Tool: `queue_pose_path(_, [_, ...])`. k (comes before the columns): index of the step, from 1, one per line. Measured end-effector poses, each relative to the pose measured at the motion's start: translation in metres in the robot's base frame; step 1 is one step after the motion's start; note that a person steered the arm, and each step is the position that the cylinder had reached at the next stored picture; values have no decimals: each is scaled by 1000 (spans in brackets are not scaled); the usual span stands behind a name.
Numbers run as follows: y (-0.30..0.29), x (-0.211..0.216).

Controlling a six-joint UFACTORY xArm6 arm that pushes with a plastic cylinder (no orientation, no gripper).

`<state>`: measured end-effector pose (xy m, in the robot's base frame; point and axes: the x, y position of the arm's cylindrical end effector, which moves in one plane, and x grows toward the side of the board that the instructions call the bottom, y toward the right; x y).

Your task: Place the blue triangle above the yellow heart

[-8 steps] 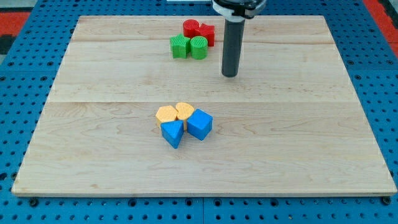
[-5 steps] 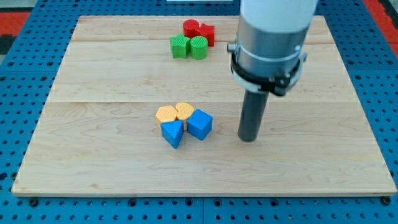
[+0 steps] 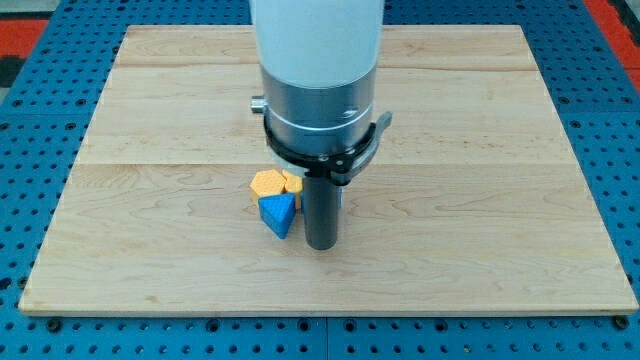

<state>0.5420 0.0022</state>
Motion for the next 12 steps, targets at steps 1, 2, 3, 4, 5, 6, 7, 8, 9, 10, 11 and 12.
queue_pose_path(1, [4, -23])
queue_pose_path(2, [4, -56])
queue_pose_path(3, [4, -80])
queue_pose_path(4, [34, -92])
queue_pose_path(5, [71, -112])
queue_pose_path(6, [34, -123])
queue_pose_path(7, [-23, -123])
queue_pose_path(8, [-24, -127])
queue_pose_path(9, [24, -126])
queue_pose_path(10, [88, -121])
queue_pose_path(11, [96, -82])
queue_pose_path(12, [96, -74])
